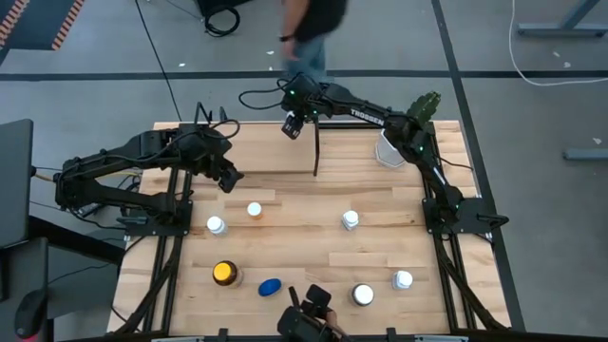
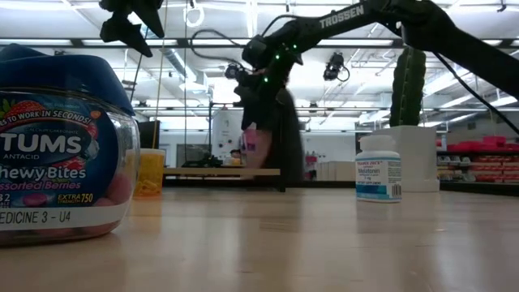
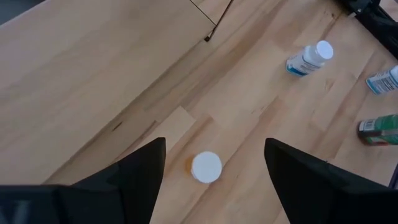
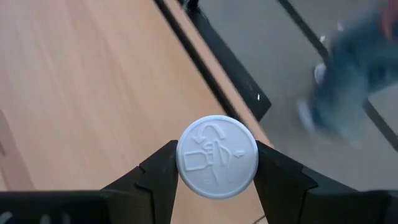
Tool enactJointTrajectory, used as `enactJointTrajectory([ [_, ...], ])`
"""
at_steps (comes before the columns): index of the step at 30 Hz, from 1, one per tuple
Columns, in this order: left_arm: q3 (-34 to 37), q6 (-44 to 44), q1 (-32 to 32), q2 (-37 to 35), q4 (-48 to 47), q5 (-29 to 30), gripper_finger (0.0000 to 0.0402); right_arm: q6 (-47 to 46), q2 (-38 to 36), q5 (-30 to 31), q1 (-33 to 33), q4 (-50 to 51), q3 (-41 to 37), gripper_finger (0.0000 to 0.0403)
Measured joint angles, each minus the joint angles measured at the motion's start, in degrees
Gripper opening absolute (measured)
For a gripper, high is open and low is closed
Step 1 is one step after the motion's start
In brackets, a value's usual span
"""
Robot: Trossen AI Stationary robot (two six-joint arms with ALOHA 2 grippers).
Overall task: Pick and place medicine bottles onto shelf by color
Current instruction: Put the pink pill bottle on the shelf, then put the orange pill bottle on the shelf
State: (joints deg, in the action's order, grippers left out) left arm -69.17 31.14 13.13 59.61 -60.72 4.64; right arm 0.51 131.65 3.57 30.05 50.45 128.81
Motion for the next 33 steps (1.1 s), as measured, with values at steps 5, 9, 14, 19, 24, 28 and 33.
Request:
enactJointTrajectory([
  [5,0.0,-1.8,0.0,0.0,-1.1,0.0,0.0279,-0.1,0.0,-0.7,0.1,-1.3,-3.5,0.0188],
  [9,0.0,-1.8,0.0,0.0,-1.6,0.0,0.0279,0.2,0.0,-0.4,0.2,-1.9,-5.3,0.0188],
  [14,0.0,-1.8,0.0,0.0,-2.3,0.0,0.0279,-0.2,-0.1,-0.1,0.3,-2.1,-5.3,0.0191],
  [19,0.0,-1.8,0.0,0.0,-2.3,0.0,0.0279,-0.3,0.0,1.0,0.3,-2.4,-5.0,0.0205],
  [24,0.0,-1.8,0.0,0.0,-2.3,0.0,0.0279,-0.6,0.0,1.0,0.4,-2.5,-5.0,0.0213],
  [28,0.0,-1.8,0.0,0.0,-2.3,0.0,0.0279,-2.0,0.0,1.0,0.4,-2.6,-5.0,0.0214],
  [33,0.0,-1.8,0.0,0.0,-2.3,0.0,0.0279,-2.7,-0.3,0.1,0.3,-0.9,-3.9,0.0214],
])
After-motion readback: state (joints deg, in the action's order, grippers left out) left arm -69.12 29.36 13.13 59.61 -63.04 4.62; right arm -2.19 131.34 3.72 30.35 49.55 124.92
